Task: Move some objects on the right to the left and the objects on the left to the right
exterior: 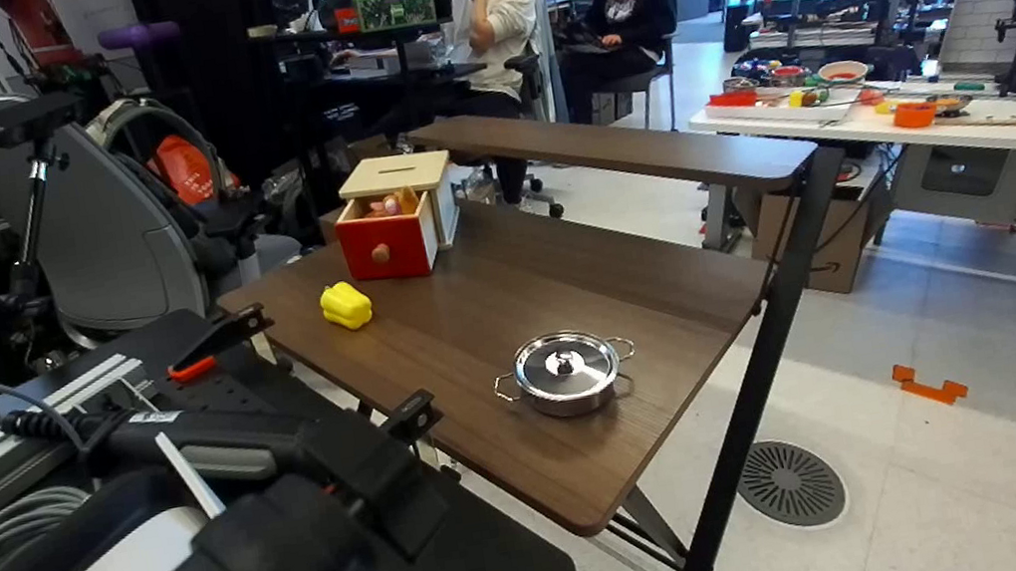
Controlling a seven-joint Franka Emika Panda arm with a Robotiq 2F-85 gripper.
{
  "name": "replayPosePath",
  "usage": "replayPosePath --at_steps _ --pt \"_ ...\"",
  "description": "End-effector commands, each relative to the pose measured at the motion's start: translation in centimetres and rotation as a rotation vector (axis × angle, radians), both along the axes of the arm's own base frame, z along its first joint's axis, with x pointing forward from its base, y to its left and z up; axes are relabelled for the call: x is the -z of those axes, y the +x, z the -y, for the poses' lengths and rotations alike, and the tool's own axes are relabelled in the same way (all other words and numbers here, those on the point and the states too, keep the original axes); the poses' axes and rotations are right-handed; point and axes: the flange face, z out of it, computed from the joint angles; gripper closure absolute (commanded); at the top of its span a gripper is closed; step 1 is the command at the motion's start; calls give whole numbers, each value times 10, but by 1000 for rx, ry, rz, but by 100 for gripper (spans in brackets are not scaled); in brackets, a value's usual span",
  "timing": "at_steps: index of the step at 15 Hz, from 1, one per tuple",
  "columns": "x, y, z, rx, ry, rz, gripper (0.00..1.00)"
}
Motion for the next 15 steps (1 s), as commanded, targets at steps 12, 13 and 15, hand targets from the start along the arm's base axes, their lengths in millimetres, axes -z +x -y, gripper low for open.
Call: replayPosePath --at_steps 12,13,15 --pt "183 6 -163 -407 181 103 0" --pt "196 6 -167 -419 191 83 0" --pt "228 7 -168 -435 216 17 0"
